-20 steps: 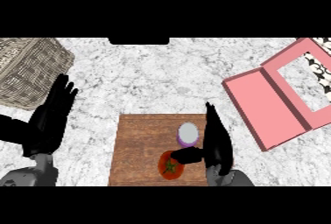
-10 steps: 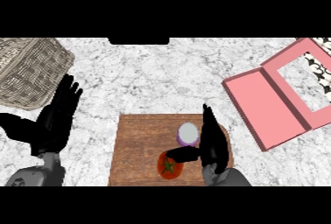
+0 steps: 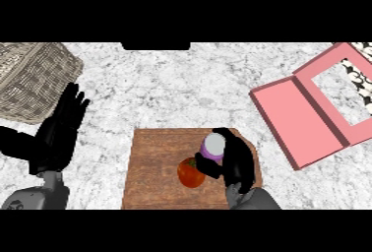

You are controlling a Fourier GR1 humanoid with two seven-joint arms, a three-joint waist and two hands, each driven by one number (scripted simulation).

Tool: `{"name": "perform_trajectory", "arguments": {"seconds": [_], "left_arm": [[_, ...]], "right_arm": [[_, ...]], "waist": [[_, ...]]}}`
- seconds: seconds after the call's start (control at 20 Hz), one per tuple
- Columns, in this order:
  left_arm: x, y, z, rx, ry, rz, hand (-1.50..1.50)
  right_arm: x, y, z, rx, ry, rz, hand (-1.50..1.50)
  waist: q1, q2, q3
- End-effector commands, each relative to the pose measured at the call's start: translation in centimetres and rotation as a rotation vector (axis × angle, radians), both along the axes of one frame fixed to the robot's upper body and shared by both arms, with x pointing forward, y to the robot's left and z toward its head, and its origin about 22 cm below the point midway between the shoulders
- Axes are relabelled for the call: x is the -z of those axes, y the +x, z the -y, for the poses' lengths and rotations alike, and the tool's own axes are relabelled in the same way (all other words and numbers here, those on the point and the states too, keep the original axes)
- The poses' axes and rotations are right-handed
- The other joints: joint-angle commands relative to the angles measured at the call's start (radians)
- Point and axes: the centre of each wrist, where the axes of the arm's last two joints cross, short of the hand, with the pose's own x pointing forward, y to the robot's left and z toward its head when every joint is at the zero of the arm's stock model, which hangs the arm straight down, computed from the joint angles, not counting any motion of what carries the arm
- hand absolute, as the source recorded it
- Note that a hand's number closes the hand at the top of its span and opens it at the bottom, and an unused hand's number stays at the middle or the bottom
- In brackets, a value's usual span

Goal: Pick the can from the cutting board and place it in the cardboard box

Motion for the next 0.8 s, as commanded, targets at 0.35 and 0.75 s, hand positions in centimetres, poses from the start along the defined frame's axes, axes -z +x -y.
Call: {"name": "perform_trajectory", "arguments": {"seconds": [0.35, 0.75], "left_arm": [[0.0, 0.3, -0.2, 0.0, -0.002, -0.002, 0.0], [-0.6, 0.3, 0.7, 0.041, -0.011, 0.008, 0.0]], "right_arm": [[0.1, -0.9, -2.5, -0.138, -0.19, 0.077, 1.5], [-0.3, -4.5, -9.0, -0.811, -0.51, 0.229, 1.5]], "waist": [[0.0, 0.001, 0.0], [0.032, 0.001, -0.001]]}}
